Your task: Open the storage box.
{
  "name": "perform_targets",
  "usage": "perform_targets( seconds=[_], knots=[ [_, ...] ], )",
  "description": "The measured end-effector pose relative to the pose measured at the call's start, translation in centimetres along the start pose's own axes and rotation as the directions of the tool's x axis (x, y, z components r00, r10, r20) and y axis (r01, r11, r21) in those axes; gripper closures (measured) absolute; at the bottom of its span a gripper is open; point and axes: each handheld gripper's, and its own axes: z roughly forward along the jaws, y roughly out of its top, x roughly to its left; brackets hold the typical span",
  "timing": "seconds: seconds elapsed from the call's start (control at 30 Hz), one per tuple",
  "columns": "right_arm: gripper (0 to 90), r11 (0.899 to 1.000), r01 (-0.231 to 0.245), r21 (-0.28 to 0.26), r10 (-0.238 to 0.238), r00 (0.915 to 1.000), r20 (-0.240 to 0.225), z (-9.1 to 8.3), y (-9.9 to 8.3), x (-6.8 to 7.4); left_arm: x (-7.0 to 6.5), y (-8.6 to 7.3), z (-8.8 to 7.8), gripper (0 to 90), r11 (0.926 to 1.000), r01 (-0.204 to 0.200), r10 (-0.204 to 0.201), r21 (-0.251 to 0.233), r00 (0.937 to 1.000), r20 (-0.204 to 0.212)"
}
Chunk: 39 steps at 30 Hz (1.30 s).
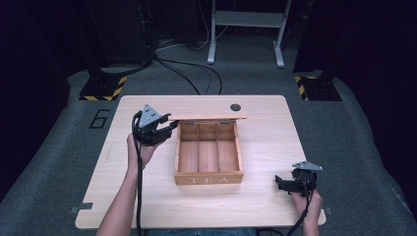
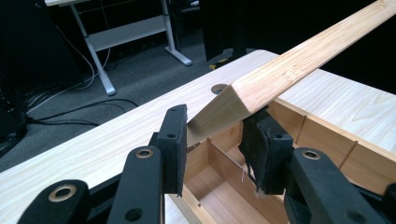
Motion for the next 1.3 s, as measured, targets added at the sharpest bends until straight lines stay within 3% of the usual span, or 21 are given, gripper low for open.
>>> perform_targets(
  seconds=[1.3],
  knots=[
    [1.4,1.000,0.000,0.000,0.000,1.0000,0.000,0.00,0.00,0.00,0.09,0.15,0.04,61.2,1.0000,-0.002,0.002,0.004,1.0000,0.001]
  ],
)
